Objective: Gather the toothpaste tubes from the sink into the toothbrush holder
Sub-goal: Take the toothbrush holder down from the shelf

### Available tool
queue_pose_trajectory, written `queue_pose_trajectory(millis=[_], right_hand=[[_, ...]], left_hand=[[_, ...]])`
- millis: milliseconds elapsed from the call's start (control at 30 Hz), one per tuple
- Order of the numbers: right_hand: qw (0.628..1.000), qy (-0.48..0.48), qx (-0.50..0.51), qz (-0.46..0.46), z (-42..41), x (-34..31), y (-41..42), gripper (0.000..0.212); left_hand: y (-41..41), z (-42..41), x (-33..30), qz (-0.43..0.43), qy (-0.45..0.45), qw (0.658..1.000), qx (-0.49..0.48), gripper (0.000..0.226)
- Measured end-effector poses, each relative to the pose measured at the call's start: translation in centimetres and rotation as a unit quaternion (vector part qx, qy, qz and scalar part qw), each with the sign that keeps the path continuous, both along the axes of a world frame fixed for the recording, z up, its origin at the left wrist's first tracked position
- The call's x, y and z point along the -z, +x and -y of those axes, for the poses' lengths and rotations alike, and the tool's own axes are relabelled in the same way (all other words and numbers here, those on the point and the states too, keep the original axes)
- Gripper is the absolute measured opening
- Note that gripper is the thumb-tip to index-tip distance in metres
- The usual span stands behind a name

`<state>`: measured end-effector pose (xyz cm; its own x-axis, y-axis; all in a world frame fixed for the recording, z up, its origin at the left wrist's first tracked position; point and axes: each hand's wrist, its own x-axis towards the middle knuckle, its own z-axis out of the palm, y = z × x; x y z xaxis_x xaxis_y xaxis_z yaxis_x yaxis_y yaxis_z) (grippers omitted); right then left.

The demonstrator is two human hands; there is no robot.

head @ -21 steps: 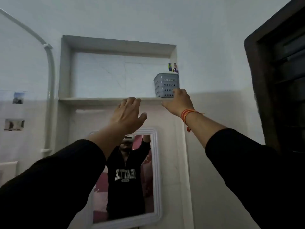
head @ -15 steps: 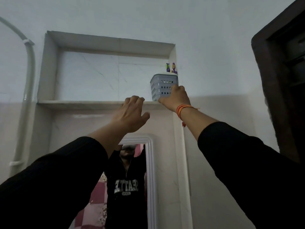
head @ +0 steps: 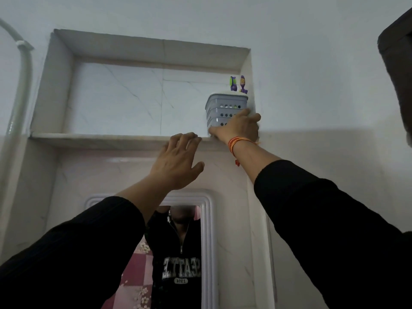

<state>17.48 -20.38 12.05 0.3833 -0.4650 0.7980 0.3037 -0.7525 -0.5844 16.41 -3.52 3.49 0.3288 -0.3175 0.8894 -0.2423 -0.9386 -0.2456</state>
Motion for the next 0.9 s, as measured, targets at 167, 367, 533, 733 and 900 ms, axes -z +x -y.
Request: queue_pose_trajectory(millis=[167,367,533,733,900], right_hand=[[0.999,0.025,-0.033,-0.025,-0.2,-0.5,-0.7,0.140],[0.996,0.036,-0.073,-0.036,0.2,-0.5,-4.6,0.117],[0.990,0.046,-0.128,-0.028,0.2,0.2,-8.6,0.106],[0.983,0.039,-0.170,-0.056,-0.9,4.1,-12.4,0.114],[0.977,0.048,-0.187,-0.086,-2.0,12.7,-14.1,0.102]], left_hand=[[-0.4,-0.5,-0.1,-0.002,0.008,1.000,0.012,0.073],[-1.6,-0.9,-0.3,-0.031,-0.012,0.998,0.047,0.069],[-3.4,-1.2,-0.2,-0.077,-0.038,0.992,0.087,0.068],[-5.2,-2.1,3.3,-0.127,-0.069,0.981,0.131,0.064],[-6.1,-3.5,10.2,-0.207,-0.102,0.960,0.158,0.063]])
